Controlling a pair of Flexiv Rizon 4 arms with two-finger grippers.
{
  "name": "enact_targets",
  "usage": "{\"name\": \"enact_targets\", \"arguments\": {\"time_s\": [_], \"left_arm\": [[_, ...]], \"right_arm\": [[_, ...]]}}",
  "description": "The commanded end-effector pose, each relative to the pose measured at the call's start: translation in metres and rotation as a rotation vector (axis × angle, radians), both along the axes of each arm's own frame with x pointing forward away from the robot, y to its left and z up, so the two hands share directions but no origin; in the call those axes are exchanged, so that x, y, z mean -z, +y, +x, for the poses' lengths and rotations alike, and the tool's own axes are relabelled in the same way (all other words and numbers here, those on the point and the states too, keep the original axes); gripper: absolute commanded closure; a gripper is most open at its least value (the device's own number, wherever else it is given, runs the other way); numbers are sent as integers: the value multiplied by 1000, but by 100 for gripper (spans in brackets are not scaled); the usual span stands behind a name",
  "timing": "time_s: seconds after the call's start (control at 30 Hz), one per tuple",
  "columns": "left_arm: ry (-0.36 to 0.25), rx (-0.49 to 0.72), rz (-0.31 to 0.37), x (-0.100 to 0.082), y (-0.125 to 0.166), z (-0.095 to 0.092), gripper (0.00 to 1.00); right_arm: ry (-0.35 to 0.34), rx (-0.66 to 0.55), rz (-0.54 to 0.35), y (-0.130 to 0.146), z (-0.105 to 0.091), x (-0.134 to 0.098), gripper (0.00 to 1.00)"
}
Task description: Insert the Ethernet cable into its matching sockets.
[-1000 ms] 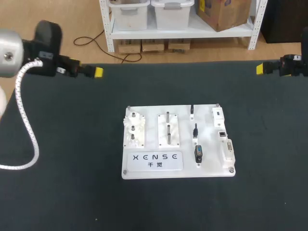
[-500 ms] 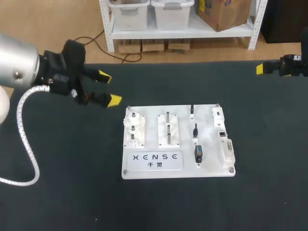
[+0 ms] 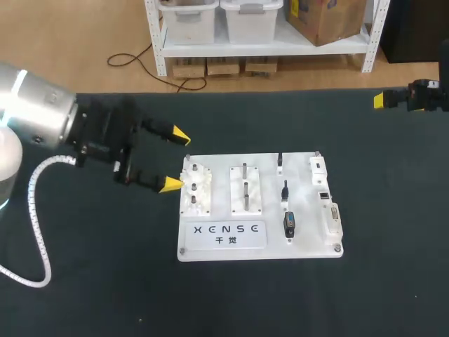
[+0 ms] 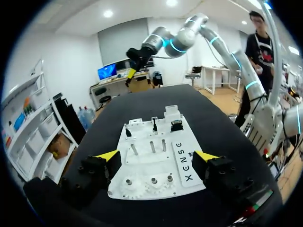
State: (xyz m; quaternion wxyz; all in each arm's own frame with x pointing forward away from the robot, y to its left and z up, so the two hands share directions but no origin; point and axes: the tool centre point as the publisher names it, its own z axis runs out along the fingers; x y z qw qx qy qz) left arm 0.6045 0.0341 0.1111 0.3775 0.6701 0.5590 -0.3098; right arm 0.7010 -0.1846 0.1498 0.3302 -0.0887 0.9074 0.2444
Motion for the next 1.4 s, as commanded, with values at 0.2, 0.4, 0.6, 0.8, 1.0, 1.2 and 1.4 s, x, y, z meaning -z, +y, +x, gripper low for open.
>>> {"name": "enact_targets", "arguments": {"time_s": [0.2,0.4,0.6,0.8,1.0,1.2,1.4], "left_arm": [[37,-54,151,23,-11,2,0],[66,-78,166,32,-13,-3,0],[114,-98,165,44,-15,-2,0],[125,-103,163,44,-15,-2,0],[125,-103,163,44,-15,-2,0],[125,-103,163,44,-15,-2,0],[125,-103,163,44,-15,-2,0]], "right_arm": [[0,-2,1,-1,0,0,0],[0,-2,1,-1,0,0,0],[0,-2,1,-1,0,0,0],[0,-2,1,-1,0,0,0],[0,-2,1,-1,0,0,0],[39,-34,-97,15,-2,-10,0],[131,-73,-231,82,-16,-16,0]]}}
